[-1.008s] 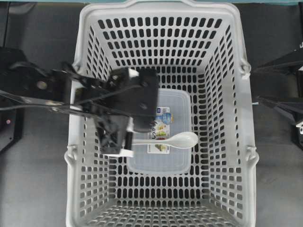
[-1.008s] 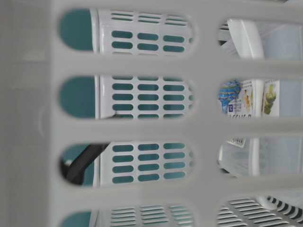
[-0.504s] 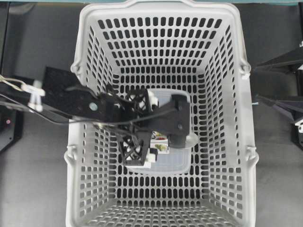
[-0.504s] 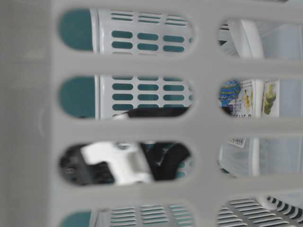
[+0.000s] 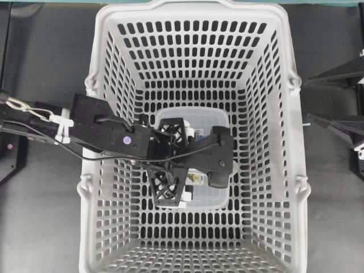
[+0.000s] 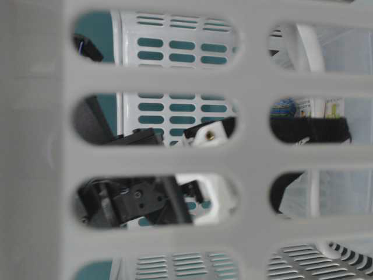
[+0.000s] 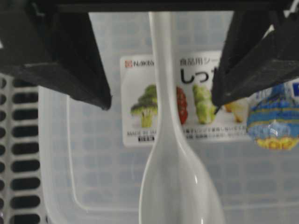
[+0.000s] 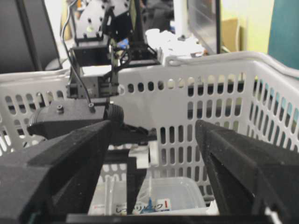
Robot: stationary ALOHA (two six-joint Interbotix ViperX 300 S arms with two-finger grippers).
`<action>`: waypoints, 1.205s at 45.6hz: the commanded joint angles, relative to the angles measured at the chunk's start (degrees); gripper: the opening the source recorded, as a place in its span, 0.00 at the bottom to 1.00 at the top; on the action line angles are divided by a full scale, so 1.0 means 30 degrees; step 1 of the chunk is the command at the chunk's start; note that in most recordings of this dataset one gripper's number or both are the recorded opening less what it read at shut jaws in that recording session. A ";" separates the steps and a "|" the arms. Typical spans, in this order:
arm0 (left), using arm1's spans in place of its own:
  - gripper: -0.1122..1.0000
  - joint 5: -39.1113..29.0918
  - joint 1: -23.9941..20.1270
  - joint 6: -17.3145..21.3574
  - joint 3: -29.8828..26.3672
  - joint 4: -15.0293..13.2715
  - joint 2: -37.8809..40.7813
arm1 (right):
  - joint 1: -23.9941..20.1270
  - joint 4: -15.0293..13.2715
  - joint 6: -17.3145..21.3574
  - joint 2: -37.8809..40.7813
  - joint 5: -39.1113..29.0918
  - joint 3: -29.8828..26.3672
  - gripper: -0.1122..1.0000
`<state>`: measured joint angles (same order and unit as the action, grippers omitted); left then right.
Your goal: Pick up the chinese spoon from the shopping basket with the left arm.
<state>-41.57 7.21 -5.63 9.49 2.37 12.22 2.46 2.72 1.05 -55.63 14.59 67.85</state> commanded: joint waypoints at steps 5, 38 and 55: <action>0.66 0.0264 0.0000 0.0088 -0.0059 0.0059 -0.0088 | 0.0059 0.0088 0.0000 0.0088 0.0088 -0.0117 0.73; 0.21 -0.4512 -0.0205 0.0088 -0.4277 0.0059 -0.3955 | 0.0059 0.0088 0.0000 0.0088 0.0117 0.0176 0.73; 0.21 -0.8672 -0.0176 0.0000 -0.8965 0.0059 -0.3750 | 0.0059 0.0059 0.0000 0.0088 0.0117 0.0205 0.73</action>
<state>-65.65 6.50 -5.54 -13.80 2.37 1.67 2.46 2.64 1.05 -55.63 14.59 68.82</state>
